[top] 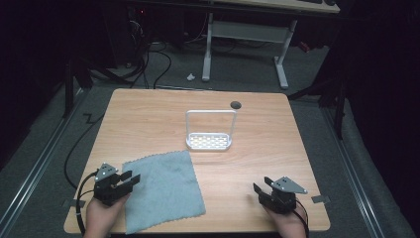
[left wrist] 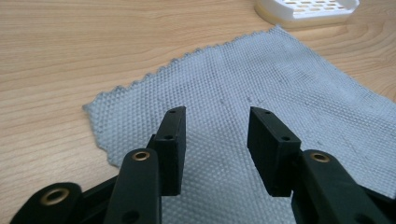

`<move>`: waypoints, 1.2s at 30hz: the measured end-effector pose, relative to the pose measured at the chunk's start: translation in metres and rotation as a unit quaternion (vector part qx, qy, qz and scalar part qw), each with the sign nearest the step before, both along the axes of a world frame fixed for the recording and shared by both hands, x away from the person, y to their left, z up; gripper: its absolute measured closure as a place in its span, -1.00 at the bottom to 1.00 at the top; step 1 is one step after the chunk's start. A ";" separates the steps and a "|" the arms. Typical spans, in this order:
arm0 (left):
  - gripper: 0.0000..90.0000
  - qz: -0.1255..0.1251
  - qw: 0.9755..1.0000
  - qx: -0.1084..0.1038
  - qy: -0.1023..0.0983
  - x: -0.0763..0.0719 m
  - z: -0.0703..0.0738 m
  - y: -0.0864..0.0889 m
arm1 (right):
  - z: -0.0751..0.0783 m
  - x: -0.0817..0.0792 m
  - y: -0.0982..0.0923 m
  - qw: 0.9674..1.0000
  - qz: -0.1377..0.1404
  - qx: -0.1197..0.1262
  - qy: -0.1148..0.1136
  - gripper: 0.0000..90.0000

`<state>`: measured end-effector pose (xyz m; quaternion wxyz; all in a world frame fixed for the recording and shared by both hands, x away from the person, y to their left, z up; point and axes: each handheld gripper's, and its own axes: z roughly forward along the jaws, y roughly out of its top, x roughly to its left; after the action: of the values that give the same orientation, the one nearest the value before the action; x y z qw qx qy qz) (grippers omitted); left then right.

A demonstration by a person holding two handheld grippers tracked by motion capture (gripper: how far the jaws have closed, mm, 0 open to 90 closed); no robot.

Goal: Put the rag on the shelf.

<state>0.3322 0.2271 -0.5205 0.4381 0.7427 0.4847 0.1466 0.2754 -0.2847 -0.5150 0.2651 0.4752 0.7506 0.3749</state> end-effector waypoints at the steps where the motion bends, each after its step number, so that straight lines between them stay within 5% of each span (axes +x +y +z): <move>1: 0.27 0.000 1.000 -0.001 0.001 0.000 0.000 0.000 | 0.000 -0.001 0.001 1.000 0.000 0.000 0.000 0.12; 12: 0.25 -0.012 1.000 0.005 0.008 -0.003 0.001 -0.006 | -0.001 0.000 0.000 1.000 0.006 0.002 -0.001 0.13; 14: 0.43 -0.030 0.999 0.017 0.017 -0.007 0.003 -0.014 | -0.001 0.000 0.000 1.000 0.007 0.003 -0.001 0.13; 15: 0.78 -0.030 0.999 0.017 0.017 -0.007 0.003 -0.014 | -0.001 0.000 0.000 1.000 0.007 0.003 0.000 0.13; 16: 1.00 -0.031 0.998 0.055 0.018 -0.010 0.004 -0.023 | -0.001 0.000 0.000 1.000 0.008 0.004 0.000 0.13; 20: 1.00 -0.038 0.994 0.091 0.040 -0.008 -0.003 -0.034 | -0.001 -0.001 0.002 1.000 0.012 0.006 0.004 0.14; 26: 1.00 -0.062 0.994 0.087 0.034 -0.013 -0.007 -0.044 | -0.001 -0.002 0.006 1.000 0.020 0.006 0.005 0.15; 29: 1.00 -0.085 0.992 0.094 0.026 -0.018 -0.006 -0.054 | -0.001 -0.001 0.007 1.000 0.029 0.005 0.006 0.18; 36: 0.99 -0.111 0.990 0.087 0.024 -0.023 -0.006 -0.071 | 0.004 -0.001 0.019 0.998 0.056 0.037 0.009 0.42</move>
<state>0.3096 0.1565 -0.5261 0.3737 0.8307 0.3948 0.1205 0.2745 -0.2659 -0.5112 0.2195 0.4450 0.7640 0.4123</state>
